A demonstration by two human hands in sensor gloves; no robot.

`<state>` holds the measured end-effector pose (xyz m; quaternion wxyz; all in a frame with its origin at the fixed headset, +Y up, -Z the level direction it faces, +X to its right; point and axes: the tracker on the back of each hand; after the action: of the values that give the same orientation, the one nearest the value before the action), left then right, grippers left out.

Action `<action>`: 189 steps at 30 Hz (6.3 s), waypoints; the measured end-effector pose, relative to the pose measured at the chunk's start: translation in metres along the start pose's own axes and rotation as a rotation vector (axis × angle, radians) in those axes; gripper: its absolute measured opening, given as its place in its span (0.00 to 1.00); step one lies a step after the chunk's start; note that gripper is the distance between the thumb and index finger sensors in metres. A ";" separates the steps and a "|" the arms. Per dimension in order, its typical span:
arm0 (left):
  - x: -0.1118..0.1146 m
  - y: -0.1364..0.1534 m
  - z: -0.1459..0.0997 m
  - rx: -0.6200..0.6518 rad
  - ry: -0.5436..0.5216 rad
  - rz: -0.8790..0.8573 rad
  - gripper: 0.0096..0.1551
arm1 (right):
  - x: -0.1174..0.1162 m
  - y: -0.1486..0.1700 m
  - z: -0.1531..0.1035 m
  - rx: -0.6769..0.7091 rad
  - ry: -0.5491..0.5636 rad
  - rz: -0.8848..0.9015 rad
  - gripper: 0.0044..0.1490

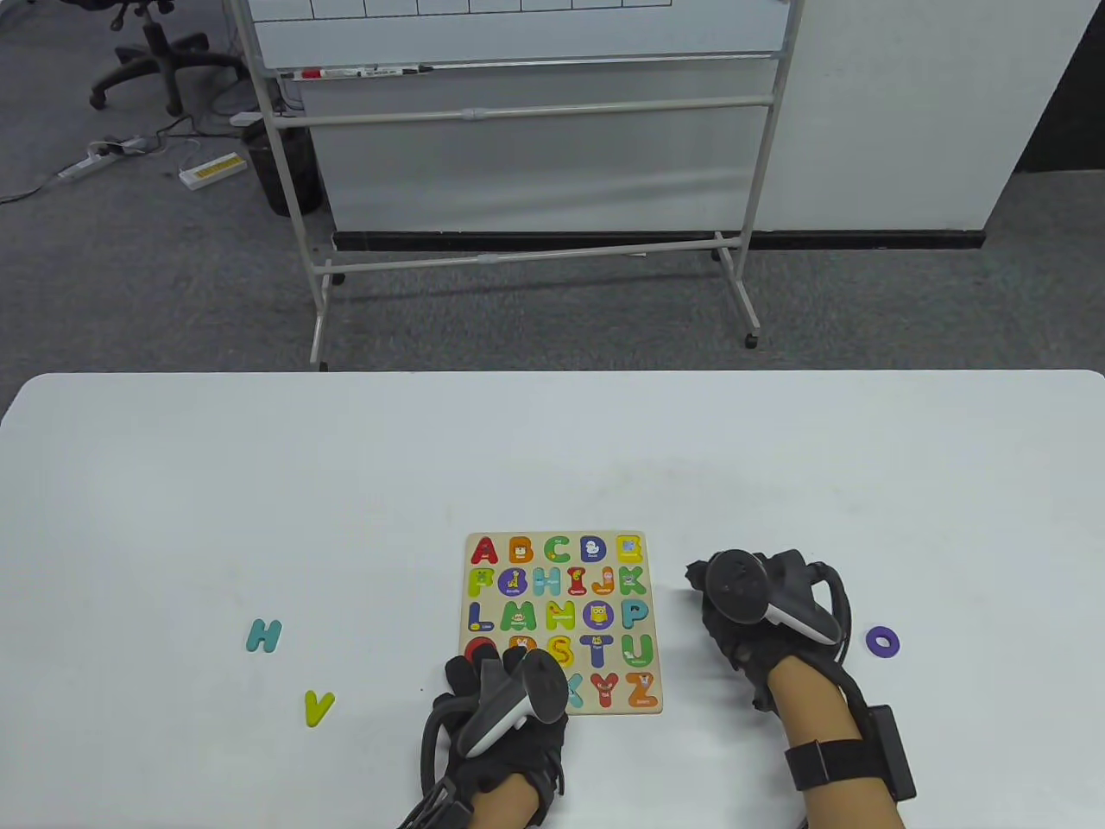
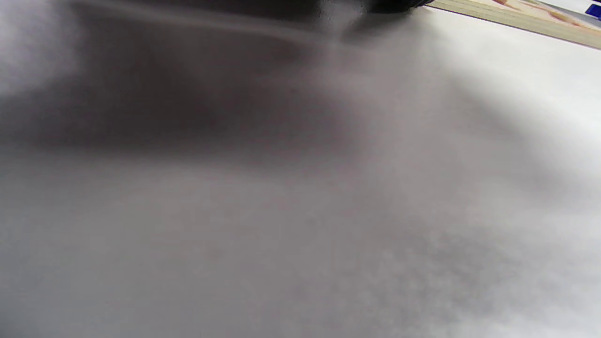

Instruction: Hold alphabet puzzle board and insert letter blocks into matching slots

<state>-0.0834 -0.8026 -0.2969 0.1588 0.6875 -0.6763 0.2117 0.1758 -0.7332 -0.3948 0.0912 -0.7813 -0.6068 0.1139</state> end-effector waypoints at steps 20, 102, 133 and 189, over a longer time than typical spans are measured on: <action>0.000 0.000 0.000 0.001 0.010 0.006 0.51 | -0.035 -0.043 0.068 0.092 -0.089 0.034 0.38; 0.001 0.000 0.001 0.007 0.016 -0.004 0.51 | 0.007 0.133 -0.056 -0.729 -0.124 -0.148 0.51; 0.001 0.000 0.001 0.011 0.018 -0.009 0.51 | 0.025 0.082 -0.040 -0.535 0.124 0.096 0.39; 0.002 0.001 0.002 0.018 0.022 -0.020 0.51 | -0.053 -0.096 0.035 0.177 0.000 -0.017 0.25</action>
<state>-0.0841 -0.8054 -0.2978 0.1624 0.6933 -0.6655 0.2237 0.0634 -0.7607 -0.3982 0.1610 -0.7652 -0.6008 0.1662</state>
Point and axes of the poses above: the tracker on the back of each hand, its own y axis roughly to the little-finger side, its own z axis roughly from the wrist to the fingertips, x = y × z, and after that the axes turned 7 degrees about z, right-handed
